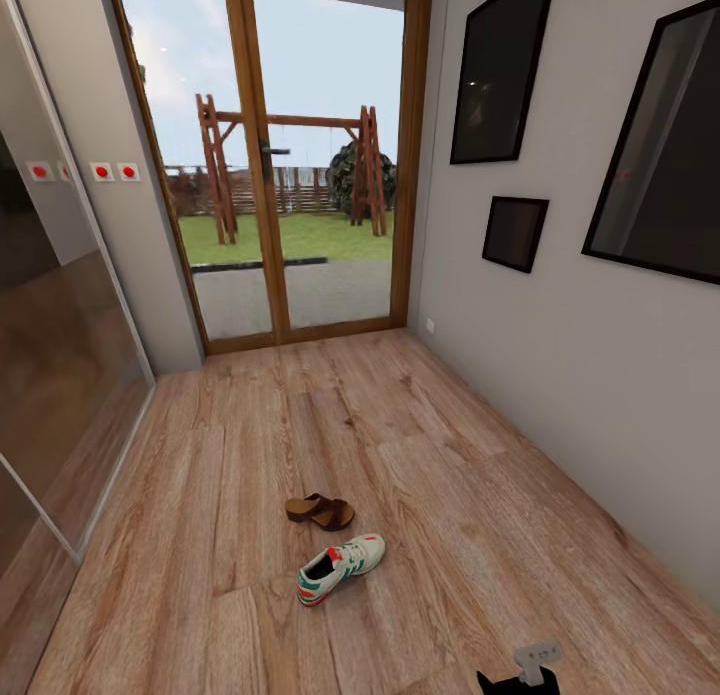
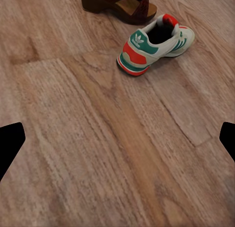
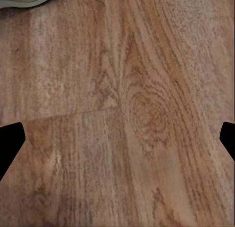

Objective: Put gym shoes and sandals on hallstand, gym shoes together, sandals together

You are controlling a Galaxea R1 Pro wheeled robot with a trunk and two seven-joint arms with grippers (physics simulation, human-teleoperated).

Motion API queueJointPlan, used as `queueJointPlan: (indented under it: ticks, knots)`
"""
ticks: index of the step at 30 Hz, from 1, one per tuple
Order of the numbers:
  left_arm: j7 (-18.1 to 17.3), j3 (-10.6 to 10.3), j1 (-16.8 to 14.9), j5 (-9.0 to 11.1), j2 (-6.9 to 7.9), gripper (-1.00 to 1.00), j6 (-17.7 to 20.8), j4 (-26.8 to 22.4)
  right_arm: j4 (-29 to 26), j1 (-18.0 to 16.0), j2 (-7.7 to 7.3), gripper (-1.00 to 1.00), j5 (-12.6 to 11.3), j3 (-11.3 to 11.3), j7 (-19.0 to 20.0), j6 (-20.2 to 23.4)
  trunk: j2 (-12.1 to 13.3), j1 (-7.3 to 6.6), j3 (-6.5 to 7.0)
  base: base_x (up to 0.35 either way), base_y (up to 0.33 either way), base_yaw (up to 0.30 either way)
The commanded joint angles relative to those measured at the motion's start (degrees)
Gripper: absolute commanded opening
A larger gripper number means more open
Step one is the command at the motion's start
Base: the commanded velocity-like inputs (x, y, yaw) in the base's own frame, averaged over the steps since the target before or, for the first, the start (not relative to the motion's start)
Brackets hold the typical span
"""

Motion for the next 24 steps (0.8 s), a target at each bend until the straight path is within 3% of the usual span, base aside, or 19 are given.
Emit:
queueJointPlan:
  ticks: [1,12,24]
  knots:
    - [-0.4,0.4,-0.1,-0.3,-0.04,1.00,-0.2,0.0,0.0,0.0,-0.04,1.00,0.5,-0.5,0.2,-0.2,0.0,-0.01,-0.05,0.000,0.000,0.000]
    - [-0.4,0.5,0.0,-0.3,-0.05,1.00,-0.2,0.1,-0.1,0.0,-0.02,1.00,0.4,-0.5,0.2,-0.1,0.0,-0.01,-0.02,0.000,0.000,-0.008]
    - [-0.4,0.5,0.0,-0.3,-0.05,1.00,-0.2,0.1,-0.1,0.0,-0.09,1.00,0.4,-0.6,0.2,-0.1,0.0,-0.01,0.54,0.000,0.000,-0.192]
